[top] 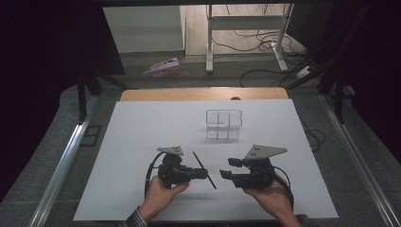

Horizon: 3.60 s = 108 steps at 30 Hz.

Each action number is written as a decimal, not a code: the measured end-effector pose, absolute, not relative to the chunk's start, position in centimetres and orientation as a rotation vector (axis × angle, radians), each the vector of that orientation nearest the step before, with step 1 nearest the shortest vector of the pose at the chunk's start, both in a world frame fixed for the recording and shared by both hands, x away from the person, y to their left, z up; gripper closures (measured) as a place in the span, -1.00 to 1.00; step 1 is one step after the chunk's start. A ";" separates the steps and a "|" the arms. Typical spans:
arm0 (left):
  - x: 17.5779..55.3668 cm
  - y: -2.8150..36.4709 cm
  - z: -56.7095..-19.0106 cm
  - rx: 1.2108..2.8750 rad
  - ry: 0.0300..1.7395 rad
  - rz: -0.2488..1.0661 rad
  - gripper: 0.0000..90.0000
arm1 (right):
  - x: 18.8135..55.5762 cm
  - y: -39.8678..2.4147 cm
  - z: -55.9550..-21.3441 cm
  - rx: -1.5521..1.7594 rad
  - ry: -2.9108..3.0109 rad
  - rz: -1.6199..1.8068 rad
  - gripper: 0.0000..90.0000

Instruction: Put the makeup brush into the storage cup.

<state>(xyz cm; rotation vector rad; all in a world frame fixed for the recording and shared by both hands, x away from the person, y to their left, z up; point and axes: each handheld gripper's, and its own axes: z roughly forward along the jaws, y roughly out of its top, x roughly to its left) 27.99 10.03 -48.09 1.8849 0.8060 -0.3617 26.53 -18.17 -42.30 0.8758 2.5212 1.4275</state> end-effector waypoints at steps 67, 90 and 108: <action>26.7 11.3 -46.9 2.049 0.841 0.032 -0.28 | 31.0 -12.5 -40.3 0.657 2.584 1.417 0.88; 25.0 14.2 -47.1 2.075 0.907 0.210 -0.83 | 33.7 -13.9 -38.7 0.722 2.496 1.430 0.88; 23.6 16.8 -47.1 2.082 0.953 0.244 -0.92 | 35.7 -14.5 -37.6 0.743 2.455 1.452 0.88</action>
